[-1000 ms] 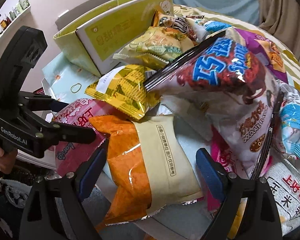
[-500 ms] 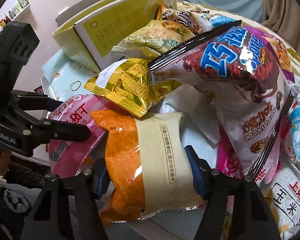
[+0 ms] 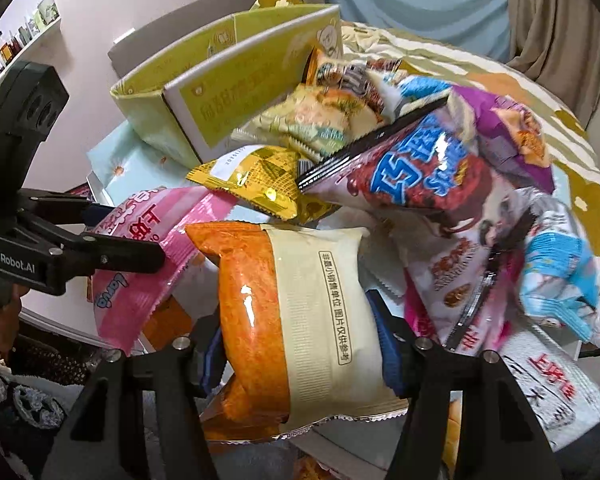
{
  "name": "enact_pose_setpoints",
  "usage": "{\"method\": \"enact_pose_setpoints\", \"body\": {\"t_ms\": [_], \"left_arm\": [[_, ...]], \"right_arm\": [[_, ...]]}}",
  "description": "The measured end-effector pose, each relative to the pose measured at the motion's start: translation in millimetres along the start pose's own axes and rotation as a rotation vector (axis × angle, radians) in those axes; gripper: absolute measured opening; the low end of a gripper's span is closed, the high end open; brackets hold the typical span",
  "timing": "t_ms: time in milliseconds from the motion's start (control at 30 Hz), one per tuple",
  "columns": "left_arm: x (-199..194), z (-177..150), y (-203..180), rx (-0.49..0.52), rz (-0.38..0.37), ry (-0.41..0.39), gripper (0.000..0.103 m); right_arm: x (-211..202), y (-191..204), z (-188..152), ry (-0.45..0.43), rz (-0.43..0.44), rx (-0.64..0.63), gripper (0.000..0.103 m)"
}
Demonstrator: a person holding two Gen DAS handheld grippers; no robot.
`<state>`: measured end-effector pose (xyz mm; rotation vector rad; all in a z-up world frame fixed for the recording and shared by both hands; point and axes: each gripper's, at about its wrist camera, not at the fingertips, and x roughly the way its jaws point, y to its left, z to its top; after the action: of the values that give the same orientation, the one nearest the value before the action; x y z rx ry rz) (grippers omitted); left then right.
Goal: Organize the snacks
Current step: 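Grasp the pink cotton-candy bag with the left tool while the right tool grasps the orange-cream chip bag, then carry both bags over the yellow box and open both tools to drop them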
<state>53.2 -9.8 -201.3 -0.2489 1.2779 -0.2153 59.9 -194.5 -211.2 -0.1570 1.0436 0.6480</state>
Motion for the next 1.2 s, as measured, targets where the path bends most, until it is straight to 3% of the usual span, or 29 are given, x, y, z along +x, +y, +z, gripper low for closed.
{"method": "enact_pose_setpoints", "body": {"t_ms": [333,600,967,1200], "left_arm": [[-69,-8,0,-0.036,0.032,-0.145,0.074],[-101,23,7,-0.049,0.052,-0.242,0.074],[-140,137,66,0.013,0.075,-0.338,0.074],[-136,226,128,0.063,0.099,-0.325,0.074]], "right_arm": [[-51,11,14,-0.094,-0.001,-0.027,0.058],[-71,19,43,-0.158,0.001,-0.069,0.058],[-76,37,144,-0.255,-0.044,-0.018,0.058],[-38,55,231,-0.269,-0.072,0.036,0.058]]}}
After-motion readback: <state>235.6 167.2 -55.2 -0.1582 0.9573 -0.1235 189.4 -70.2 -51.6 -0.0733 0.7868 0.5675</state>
